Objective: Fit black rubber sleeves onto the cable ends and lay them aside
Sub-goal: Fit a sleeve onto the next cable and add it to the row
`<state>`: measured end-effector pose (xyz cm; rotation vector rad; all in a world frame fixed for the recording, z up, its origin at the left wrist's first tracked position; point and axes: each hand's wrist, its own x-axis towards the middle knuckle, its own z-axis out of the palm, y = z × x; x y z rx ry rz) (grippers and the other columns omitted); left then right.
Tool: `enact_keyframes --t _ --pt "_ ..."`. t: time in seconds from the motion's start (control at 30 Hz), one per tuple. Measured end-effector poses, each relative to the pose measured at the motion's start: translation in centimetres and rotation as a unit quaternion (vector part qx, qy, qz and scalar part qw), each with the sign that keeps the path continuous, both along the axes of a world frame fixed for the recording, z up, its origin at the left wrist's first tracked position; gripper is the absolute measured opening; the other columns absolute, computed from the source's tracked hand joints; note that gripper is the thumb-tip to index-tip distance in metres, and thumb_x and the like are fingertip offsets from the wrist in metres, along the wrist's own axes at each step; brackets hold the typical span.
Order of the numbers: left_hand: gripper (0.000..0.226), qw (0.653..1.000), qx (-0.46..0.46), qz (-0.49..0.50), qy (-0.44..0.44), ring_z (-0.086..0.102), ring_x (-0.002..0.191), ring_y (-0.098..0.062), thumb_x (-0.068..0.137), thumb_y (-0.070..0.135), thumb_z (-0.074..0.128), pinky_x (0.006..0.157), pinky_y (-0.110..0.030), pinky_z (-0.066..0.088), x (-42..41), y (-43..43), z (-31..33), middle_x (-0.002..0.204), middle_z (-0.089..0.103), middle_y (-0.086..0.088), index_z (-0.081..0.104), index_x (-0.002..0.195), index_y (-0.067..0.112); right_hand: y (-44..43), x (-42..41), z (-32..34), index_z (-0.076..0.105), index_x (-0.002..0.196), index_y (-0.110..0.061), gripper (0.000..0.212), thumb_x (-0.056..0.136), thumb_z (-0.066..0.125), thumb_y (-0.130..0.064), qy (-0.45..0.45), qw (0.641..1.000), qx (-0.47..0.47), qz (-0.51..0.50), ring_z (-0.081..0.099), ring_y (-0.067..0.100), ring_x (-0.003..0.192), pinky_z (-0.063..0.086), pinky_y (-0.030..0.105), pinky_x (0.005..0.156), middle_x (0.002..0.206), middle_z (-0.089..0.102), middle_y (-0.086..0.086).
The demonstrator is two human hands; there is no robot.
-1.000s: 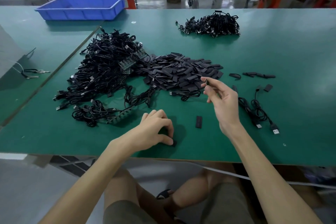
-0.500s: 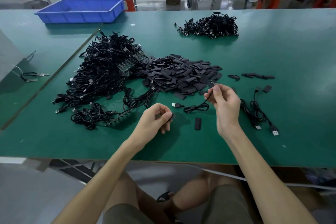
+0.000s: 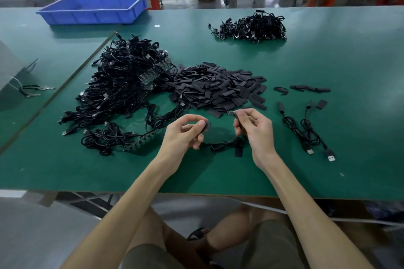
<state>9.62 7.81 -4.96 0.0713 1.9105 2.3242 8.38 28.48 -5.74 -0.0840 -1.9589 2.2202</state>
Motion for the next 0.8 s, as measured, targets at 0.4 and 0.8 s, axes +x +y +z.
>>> enact_keyframes --t 0.4,0.8 --pt "0.016 0.997 -0.065 0.016 0.034 0.067 0.074 -0.018 0.094 0.005 0.069 0.073 -0.026 0.057 -1.6 1.8 -0.7 0.088 0.074 -0.014 0.075 0.109 0.004 -0.8 0.0 -0.2 0.074 0.117 -0.017 0.020 0.103 0.064 -0.027 0.007 0.974 0.221 0.048 0.060 0.002 0.063 0.052 0.022 0.071 0.083 0.071 -0.006" --pt "0.018 0.995 -0.062 0.052 0.054 0.069 0.077 -0.019 0.097 -0.002 0.063 0.076 -0.029 0.059 -1.7 1.1 -1.2 0.097 0.076 -0.010 0.074 0.110 0.003 -1.2 0.6 0.0 0.067 0.098 -0.010 0.004 0.101 0.064 -0.011 0.018 0.978 0.203 0.034 0.074 0.016 0.064 0.053 0.020 0.062 0.077 0.077 0.001"
